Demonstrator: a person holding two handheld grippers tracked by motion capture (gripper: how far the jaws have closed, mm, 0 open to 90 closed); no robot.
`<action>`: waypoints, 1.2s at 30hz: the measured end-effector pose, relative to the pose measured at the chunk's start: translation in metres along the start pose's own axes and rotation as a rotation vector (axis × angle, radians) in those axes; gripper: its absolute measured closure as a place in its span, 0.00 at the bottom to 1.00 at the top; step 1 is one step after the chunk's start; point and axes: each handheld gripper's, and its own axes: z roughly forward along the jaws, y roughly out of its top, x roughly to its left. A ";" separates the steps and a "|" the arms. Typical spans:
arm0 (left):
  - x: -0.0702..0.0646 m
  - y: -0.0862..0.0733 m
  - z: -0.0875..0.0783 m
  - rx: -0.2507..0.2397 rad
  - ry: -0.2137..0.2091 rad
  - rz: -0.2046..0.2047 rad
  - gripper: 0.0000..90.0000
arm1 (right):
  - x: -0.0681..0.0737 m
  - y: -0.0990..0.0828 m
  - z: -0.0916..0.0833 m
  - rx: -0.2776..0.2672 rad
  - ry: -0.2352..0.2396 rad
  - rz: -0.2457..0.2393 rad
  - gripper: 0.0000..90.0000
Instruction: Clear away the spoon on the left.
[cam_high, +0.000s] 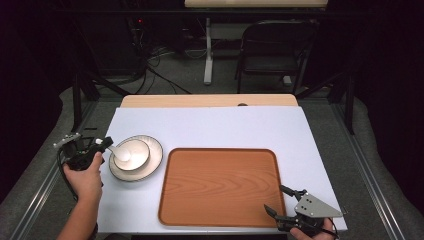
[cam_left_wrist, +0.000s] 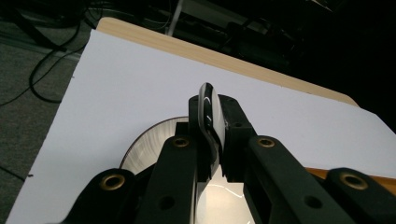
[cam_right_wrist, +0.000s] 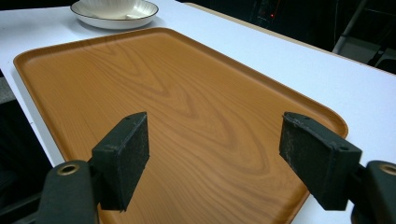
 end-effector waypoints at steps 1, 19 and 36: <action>-0.001 0.002 -0.002 -0.002 0.005 0.007 0.94 | 0.000 0.000 0.000 0.000 0.000 0.000 0.26; -0.026 0.026 -0.017 0.080 -0.070 0.098 0.95 | 0.000 0.000 0.000 -0.001 -0.001 0.001 0.27; -0.077 0.022 -0.011 0.233 -0.188 0.236 0.95 | 0.000 0.000 0.000 -0.003 -0.002 -0.004 0.27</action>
